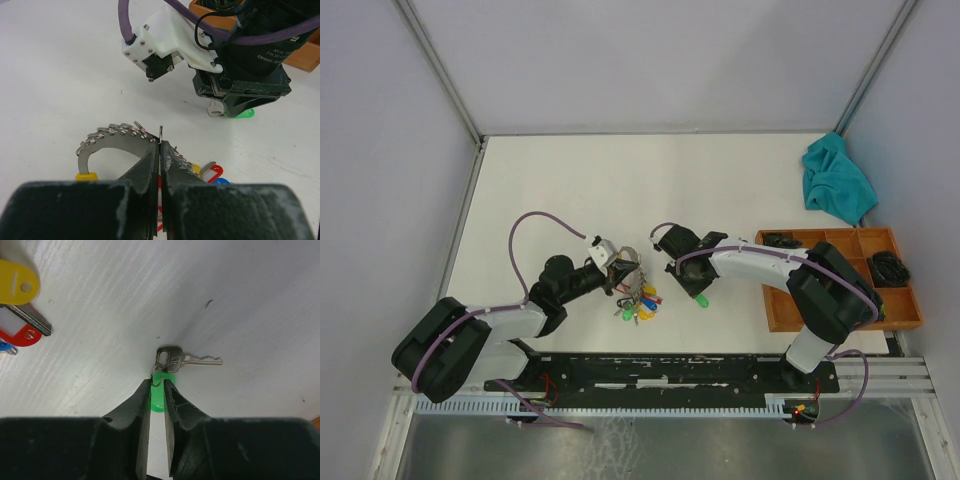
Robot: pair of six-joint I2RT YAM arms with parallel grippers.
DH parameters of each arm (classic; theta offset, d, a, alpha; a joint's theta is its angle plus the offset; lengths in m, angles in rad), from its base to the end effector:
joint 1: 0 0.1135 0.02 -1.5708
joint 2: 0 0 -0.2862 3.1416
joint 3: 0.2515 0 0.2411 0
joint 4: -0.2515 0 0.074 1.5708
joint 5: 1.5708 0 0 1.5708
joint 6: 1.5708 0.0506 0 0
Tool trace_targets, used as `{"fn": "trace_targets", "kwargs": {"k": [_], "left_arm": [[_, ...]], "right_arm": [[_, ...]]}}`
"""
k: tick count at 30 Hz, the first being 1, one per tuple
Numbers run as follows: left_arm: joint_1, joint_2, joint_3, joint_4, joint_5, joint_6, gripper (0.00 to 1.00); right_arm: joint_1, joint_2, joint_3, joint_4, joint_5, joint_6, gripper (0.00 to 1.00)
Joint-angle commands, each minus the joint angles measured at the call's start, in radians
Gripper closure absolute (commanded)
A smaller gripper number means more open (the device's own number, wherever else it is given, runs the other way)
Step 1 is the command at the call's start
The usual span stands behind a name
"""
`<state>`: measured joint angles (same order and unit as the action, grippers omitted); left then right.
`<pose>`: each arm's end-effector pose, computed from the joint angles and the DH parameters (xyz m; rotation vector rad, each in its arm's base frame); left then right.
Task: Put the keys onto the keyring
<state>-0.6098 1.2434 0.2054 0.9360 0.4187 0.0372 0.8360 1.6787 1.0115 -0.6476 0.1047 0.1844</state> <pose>0.1668 -0.1416 0.2016 0.8463 1.5023 -0.7769 0.2070 0.2212 0.1804 -0.8993 2.7224 0.0491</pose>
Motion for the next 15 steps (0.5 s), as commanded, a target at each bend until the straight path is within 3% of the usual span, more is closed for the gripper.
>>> {"fn": "trace_targets", "kwargs": {"k": [1, 15], "left_arm": [[0.004, -0.010, 0.009, 0.040, 0.000, 0.026, 0.97], [0.004, -0.012, 0.011, 0.036, 0.003, 0.024, 0.97]], "right_arm": [[0.003, -0.010, 0.030, -0.005, 0.059, 0.015, 0.78], [0.003, 0.008, 0.028, 0.014, 0.058, 0.018, 0.84]]}}
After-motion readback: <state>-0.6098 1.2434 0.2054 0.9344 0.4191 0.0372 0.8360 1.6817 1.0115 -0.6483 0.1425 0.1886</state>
